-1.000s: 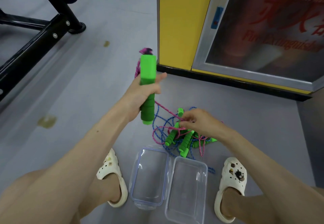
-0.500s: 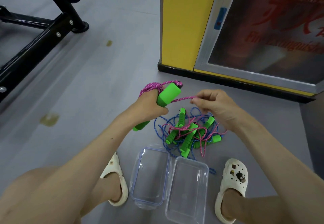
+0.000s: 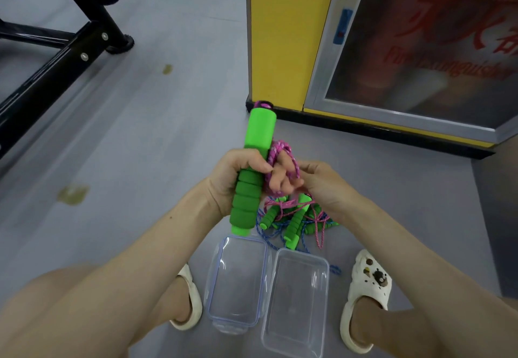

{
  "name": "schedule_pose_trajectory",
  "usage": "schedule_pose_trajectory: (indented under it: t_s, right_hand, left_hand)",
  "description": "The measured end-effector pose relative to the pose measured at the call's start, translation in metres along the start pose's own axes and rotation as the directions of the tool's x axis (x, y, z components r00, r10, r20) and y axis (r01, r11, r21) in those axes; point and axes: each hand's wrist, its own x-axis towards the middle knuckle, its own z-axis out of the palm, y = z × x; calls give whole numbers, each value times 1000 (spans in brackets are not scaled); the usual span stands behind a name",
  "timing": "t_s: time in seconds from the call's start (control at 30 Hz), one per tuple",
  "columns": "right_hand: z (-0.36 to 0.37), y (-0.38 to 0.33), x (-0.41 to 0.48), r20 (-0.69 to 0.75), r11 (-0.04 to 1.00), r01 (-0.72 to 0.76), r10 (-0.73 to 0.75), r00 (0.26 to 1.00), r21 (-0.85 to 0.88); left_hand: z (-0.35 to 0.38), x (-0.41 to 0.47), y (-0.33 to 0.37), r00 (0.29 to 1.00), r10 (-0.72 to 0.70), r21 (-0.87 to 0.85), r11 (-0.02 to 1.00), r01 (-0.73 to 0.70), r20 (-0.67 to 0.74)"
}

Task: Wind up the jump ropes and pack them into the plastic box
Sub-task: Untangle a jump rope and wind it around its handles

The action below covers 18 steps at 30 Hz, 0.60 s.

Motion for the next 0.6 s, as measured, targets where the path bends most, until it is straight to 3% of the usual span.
schedule_pose_trajectory:
  t_s: [0.1,0.17,0.3,0.37,0.4,0.47,0.53,0.6]
  right_hand:
    - [4,5,-2,81,992,-24,34,996,-125]
    - [4,7,-3,123,987,-39,59,991,-157]
    - [4,11,-1,204,941,-13,87,975,-339]
    - [3,11,-2,215,917,-23,118,969,-398]
    - [3,11,-3,218,901,-31,138,966,-433]
    - [2,11,-4,215,867,-33,159,964,-497]
    - [0,11,-4,190,858,-19,135,973,-513]
    - [-5,8,-2,143,879,5,73,987,-478]
  left_hand:
    - [5,3,2,998,56,-164,985,-58,-18]
    - [6,5,1,997,61,-186,980,-69,-49]
    - [10,10,0,952,102,-44,992,-120,-289]
    - [9,10,2,893,159,170,981,-94,-421]
    - [8,10,3,856,199,358,933,-17,-478]
    - [6,9,7,790,309,697,689,198,-529]
    - [2,8,11,775,388,827,481,292,-499]
    - [-1,7,14,777,400,848,432,308,-486]
